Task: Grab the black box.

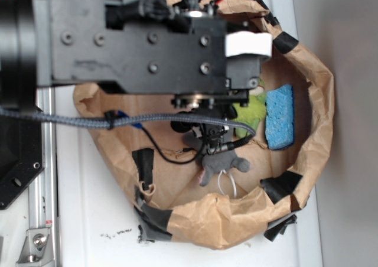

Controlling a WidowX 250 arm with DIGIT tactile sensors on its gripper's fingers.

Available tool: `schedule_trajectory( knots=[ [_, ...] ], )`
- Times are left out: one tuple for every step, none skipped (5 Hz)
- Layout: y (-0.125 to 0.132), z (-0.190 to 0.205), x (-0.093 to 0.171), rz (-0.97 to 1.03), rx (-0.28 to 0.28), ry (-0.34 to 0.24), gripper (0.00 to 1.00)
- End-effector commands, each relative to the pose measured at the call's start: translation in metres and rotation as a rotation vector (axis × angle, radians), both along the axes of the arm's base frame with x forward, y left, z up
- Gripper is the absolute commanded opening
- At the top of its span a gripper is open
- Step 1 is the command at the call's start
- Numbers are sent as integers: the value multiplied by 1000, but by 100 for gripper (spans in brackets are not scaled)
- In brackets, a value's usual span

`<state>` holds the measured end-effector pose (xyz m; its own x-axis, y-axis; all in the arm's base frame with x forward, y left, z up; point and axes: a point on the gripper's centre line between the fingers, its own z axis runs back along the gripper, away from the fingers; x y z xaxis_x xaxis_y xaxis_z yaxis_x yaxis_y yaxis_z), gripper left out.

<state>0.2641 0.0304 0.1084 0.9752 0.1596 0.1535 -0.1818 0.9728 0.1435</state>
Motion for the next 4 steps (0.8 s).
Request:
schedule_trajectory(
  knots=[
    [3,12,5,-5,4,-35,100],
    [5,-20,20,-50,5,-78,100],
    [7,-47,33,-61,8,-39,100],
    [11,-57,28,-103,-50,-20,100]
  ],
)
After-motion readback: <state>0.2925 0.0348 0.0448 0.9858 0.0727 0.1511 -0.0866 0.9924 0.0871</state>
